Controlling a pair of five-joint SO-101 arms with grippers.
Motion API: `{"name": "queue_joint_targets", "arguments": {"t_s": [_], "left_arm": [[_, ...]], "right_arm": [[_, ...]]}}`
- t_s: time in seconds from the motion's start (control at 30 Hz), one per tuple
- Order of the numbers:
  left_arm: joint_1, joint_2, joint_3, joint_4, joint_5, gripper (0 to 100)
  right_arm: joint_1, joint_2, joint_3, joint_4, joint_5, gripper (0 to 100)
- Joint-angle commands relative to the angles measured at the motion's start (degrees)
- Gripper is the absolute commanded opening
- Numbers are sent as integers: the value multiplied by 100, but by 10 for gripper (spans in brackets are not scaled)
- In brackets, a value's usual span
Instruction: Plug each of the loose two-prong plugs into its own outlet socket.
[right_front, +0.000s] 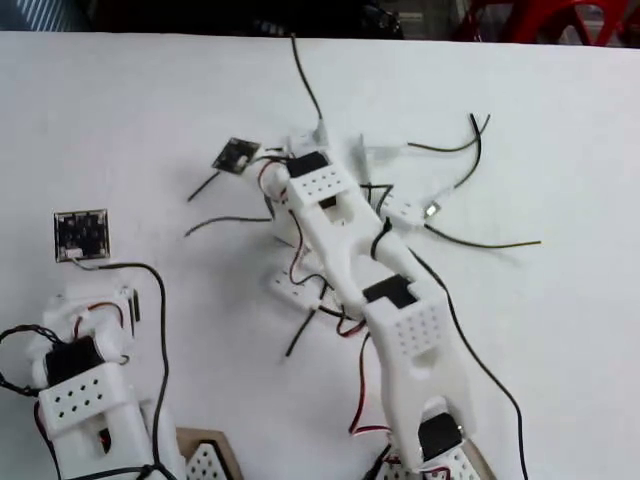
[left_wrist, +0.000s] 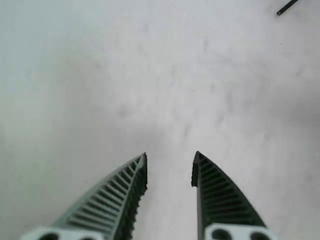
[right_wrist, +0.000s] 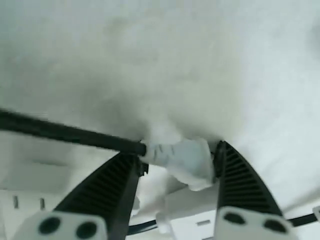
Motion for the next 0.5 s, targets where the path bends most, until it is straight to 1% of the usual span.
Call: {"name": "queue_joint_targets", "arguments": {"t_s": [0.0,0.07,0.1,0.17,0.23,0.37,0.47], "left_arm": [[-4,-92,-132,-132,70,158],[-4,-92,-132,-132,70,158],[-4,-92,-132,-132,70,158],[-4,-92,-132,-132,70,158],[-4,-92,-132,-132,70,158],[-4,-92,-132,-132,70,158],[-4,-92,-132,-132,70,158]], "right_arm": [[119,84,-299,4,26,111],[119,92,-484,4,26,33],[110,84,-580,22,26,9],[101,84,-774,154,9,29],[75,92,-1002,426,-9,15],[-31,136,-1336,945,-18,23],[-101,136,-1363,1033,-26,78]]}}
